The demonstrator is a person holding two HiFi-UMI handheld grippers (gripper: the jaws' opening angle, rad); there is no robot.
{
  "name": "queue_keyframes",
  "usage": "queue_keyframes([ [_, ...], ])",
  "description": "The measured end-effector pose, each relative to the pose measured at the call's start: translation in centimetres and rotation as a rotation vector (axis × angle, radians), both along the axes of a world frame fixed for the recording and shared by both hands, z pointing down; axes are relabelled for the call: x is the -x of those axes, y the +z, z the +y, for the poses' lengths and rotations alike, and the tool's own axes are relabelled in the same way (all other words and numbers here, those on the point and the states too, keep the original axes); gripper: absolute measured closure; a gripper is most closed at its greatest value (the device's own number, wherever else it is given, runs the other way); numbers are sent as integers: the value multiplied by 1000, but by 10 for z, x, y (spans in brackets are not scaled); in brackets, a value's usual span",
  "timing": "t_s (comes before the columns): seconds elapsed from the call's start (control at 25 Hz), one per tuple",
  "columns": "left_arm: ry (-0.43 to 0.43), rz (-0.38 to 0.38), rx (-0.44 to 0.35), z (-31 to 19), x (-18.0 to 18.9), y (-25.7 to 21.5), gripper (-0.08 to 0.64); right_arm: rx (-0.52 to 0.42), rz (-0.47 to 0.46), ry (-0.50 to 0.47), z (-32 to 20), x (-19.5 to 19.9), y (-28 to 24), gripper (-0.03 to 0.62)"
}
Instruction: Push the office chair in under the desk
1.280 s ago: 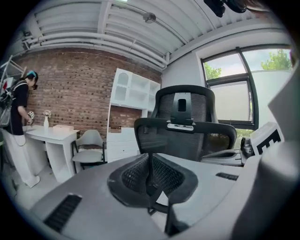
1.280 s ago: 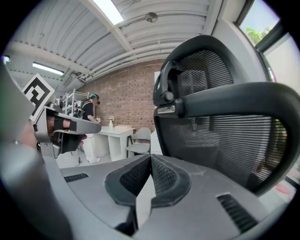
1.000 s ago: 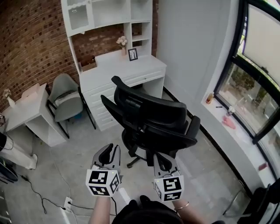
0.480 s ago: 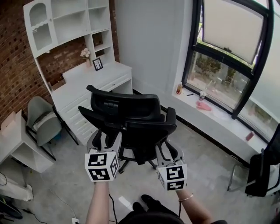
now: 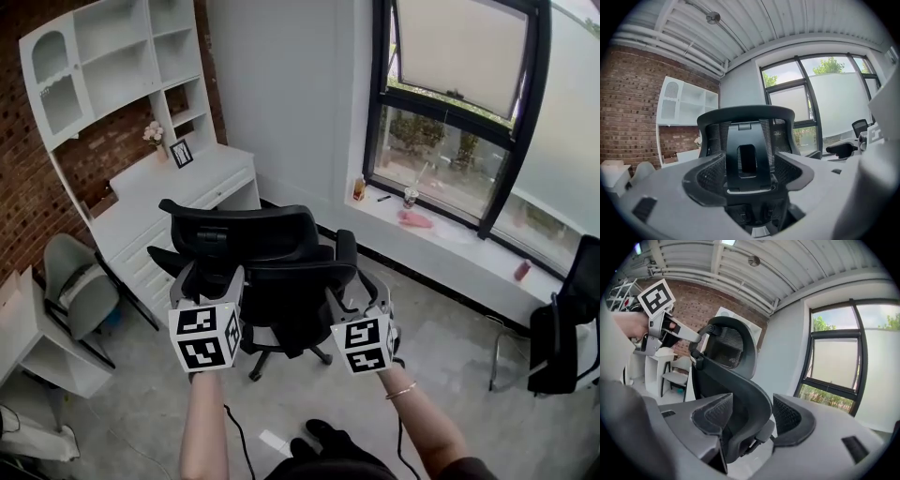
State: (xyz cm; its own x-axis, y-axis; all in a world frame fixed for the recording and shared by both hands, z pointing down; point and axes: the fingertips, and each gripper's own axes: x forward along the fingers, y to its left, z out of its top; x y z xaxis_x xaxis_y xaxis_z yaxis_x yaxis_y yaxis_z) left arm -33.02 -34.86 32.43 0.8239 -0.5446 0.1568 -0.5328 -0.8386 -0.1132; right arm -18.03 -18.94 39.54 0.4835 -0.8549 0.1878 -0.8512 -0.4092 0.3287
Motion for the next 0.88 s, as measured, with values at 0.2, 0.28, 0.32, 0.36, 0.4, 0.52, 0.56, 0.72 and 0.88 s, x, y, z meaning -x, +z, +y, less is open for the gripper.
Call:
queue_keyframes([
  [0.2, 13, -23, -29, -8, -11, -6, 250, 92, 65, -5, -13, -15, 4, 339],
  [0.28, 16, -23, -26, -10, -12, -6, 250, 112, 77, -27, -16, -16, 6, 331],
  [0.32, 17, -22, -23, -10, -13, -6, 250, 119, 88, -30, -16, -15, 5, 331],
  [0.36, 19, -19, -20, -11, -14, -7, 250, 126, 99, -24, -16, -15, 4, 330],
  [0.4, 21, -16, -17, -12, -15, -7, 250, 134, 107, -11, -15, -16, 4, 330],
  [0.52, 26, 0, -7, -14, -16, -8, 250, 191, 120, 30, -14, -16, 13, 330],
  [0.56, 28, 3, -4, -14, -16, -8, 251, 218, 123, 30, -15, -17, 18, 330],
  [0.72, 43, -1, 0, -12, -17, -8, 252, 305, 154, 21, -21, -31, 30, 330],
  [0.88, 57, 0, -1, -8, -19, -8, 252, 354, 191, 8, -26, -45, 33, 341],
])
